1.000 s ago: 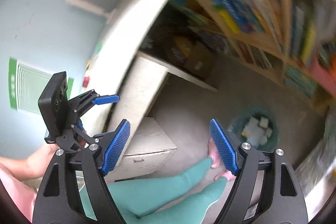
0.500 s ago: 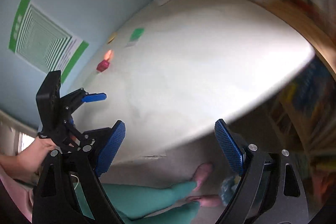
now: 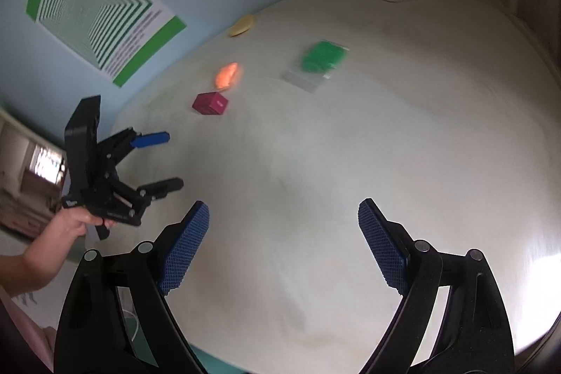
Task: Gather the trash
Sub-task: 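Move both open tools back over the table toward the red box and green bag, then grasp the red box with the left tool while the right tool grasps the green bag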
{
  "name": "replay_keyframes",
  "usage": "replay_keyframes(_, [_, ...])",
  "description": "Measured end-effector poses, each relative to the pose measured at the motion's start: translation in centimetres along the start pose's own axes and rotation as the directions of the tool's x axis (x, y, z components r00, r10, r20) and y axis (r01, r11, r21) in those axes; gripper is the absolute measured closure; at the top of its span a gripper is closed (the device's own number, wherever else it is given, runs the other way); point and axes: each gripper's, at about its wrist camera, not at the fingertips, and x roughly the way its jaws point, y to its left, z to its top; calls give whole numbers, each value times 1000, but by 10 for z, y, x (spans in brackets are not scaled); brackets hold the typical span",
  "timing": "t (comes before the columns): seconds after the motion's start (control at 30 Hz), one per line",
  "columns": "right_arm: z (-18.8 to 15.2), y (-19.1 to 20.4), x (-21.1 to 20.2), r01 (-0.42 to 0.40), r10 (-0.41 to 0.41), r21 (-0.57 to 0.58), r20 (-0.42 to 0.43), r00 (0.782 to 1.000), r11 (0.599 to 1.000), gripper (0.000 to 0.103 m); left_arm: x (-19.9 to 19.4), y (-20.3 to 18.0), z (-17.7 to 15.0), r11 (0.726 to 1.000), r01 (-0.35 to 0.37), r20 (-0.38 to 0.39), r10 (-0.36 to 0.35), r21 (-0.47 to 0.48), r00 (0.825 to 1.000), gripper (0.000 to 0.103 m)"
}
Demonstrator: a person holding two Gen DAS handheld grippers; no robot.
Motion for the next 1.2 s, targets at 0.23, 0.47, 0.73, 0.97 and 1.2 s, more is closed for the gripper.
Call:
replay_keyframes(0.23, [49, 9, 47, 48, -51, -52, -64, 997, 998, 16, 16, 49, 13, 998, -50, -9, 49, -23, 999, 7])
replay_keyframes(0.47, [91, 0, 88, 97, -98, -15, -112, 989, 995, 17, 39, 81, 25, 997, -20, -30, 17, -77, 999, 7])
replay_keyframes(0.73, [127, -24, 122, 171, -157, 89, -143, 977, 981, 16, 58, 89, 38, 997, 25, -19, -26, -68, 999, 7])
replay_keyframes(0.97, [153, -20, 141, 222, -211, 84, -121, 970, 972, 16, 66, 100, 41, 992, 93, -2, -94, -81, 996, 17])
replay_keyframes(1.2, [161, -13, 149, 271, -265, 56, -99, 959, 961, 19, 61, 95, 31, 993, 107, -5, -107, -52, 994, 37])
